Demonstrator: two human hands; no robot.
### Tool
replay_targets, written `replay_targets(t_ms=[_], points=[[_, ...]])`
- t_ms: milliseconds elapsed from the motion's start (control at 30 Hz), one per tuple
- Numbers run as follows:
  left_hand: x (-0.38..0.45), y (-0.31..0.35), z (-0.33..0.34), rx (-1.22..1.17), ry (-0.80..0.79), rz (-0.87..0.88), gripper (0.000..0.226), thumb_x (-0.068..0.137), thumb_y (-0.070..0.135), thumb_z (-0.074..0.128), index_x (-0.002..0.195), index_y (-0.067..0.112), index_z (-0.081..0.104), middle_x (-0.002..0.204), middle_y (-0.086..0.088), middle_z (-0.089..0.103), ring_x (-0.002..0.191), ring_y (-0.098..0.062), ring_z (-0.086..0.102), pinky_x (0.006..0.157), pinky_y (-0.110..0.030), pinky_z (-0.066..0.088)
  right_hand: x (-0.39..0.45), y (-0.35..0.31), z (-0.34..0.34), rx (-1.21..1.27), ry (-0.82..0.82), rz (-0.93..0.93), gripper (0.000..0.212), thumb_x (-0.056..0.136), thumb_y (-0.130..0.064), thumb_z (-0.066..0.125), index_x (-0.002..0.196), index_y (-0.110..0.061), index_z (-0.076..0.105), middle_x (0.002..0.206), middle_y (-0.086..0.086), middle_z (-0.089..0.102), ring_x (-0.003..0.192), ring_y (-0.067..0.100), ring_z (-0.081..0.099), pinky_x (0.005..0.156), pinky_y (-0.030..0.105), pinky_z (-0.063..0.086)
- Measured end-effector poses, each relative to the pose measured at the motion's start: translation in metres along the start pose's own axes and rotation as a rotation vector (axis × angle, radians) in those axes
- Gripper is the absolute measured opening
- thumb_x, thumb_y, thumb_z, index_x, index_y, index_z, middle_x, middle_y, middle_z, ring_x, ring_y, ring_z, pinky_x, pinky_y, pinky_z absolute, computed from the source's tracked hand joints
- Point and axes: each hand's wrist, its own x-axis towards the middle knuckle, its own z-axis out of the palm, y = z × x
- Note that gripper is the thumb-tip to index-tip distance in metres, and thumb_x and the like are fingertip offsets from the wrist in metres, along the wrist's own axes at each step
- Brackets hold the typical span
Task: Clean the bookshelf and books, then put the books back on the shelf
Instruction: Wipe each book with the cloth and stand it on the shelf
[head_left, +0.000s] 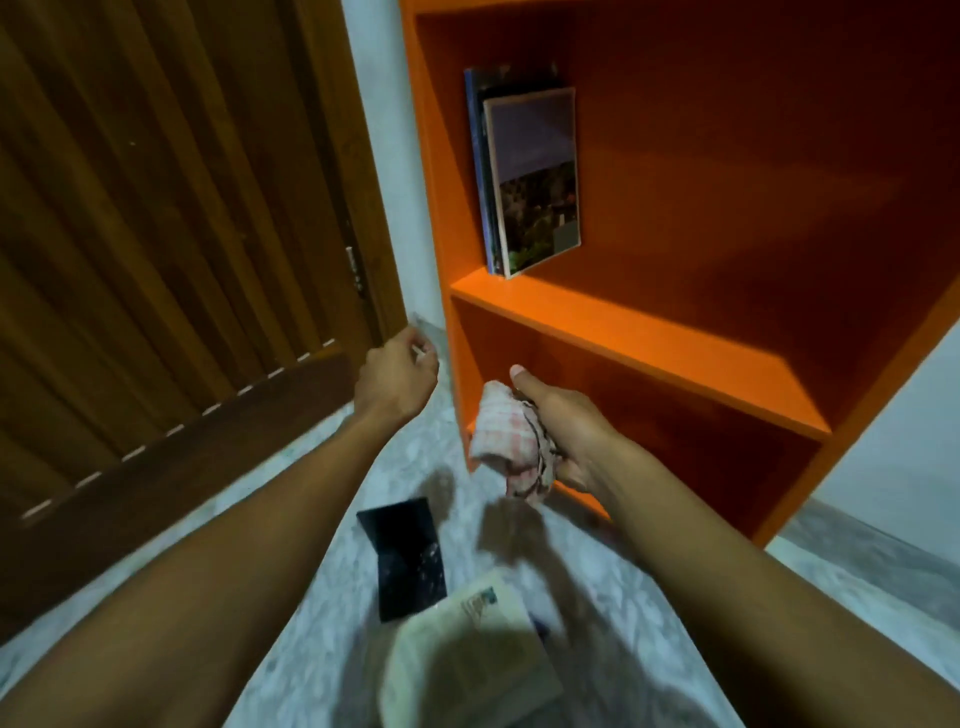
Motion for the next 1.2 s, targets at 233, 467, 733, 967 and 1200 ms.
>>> replay_targets(t_ms=[233, 467, 733, 967, 1200], points=[[-0.14, -0.115, 0.031, -0.017, -0.358, -0.363, 0.006, 0.092, 0.02, 0.059, 0.096, 0.024, 0.056, 0.099, -0.013, 0.071, 0.087, -0.029, 0.067, 0.078, -0.037, 0.055, -0.032, 0.077, -0.006, -0.265, -0.215, 0.215, 0.051, 0.086, -0.006, 0.072, 0.134, 0.0, 0.053, 0.136, 0.022, 0.058, 0.115, 0.038, 0.064, 0.101, 0.051, 0.051], [-0.254, -0.204, 0.094, 0.126, -0.557, -0.684, 0.069, 0.087, 0.03, 0.07, 0.144, 0.01, 0.036, 0.136, -0.019, 0.049, 0.121, -0.036, 0.054, 0.094, -0.034, 0.046, -0.038, 0.128, -0.007, -0.428, -0.126, 0.199, 0.034, 0.094, 0.004, 0.059, 0.126, -0.005, 0.053, 0.116, 0.02, 0.065, 0.095, 0.029, 0.068, 0.074, 0.04, 0.059], [-0.284, -0.233, 0.128, -0.115, -0.43, -1.147, 0.066, 0.083, 0.037, 0.076, 0.131, 0.001, 0.049, 0.123, -0.02, 0.058, 0.102, -0.037, 0.065, 0.083, -0.048, 0.06, -0.025, 0.136, -0.002, -0.428, -0.11, 0.18, 0.031, 0.095, 0.0, 0.061, 0.123, -0.011, 0.055, 0.113, 0.013, 0.065, 0.102, 0.031, 0.066, 0.083, 0.042, 0.057], [-0.289, -0.217, 0.146, 0.141, -0.346, -0.911, 0.081, 0.079, 0.043, 0.076, 0.137, 0.011, 0.028, 0.131, -0.011, 0.038, 0.12, -0.034, 0.048, 0.091, -0.049, 0.049, -0.022, 0.134, -0.004, -0.397, -0.089, 0.159, 0.029, 0.094, 0.0, 0.062, 0.118, -0.014, 0.056, 0.105, 0.008, 0.064, 0.097, 0.028, 0.065, 0.085, 0.042, 0.056], [-0.292, -0.222, 0.154, -0.153, -0.387, -1.269, 0.097, 0.074, 0.057, 0.078, 0.137, 0.012, 0.019, 0.135, -0.02, 0.039, 0.115, -0.039, 0.053, 0.073, -0.048, 0.059, -0.023, 0.135, -0.007, -0.415, -0.095, 0.166, 0.032, 0.094, -0.002, 0.061, 0.123, -0.013, 0.055, 0.103, 0.007, 0.062, 0.092, 0.025, 0.064, 0.087, 0.046, 0.056]])
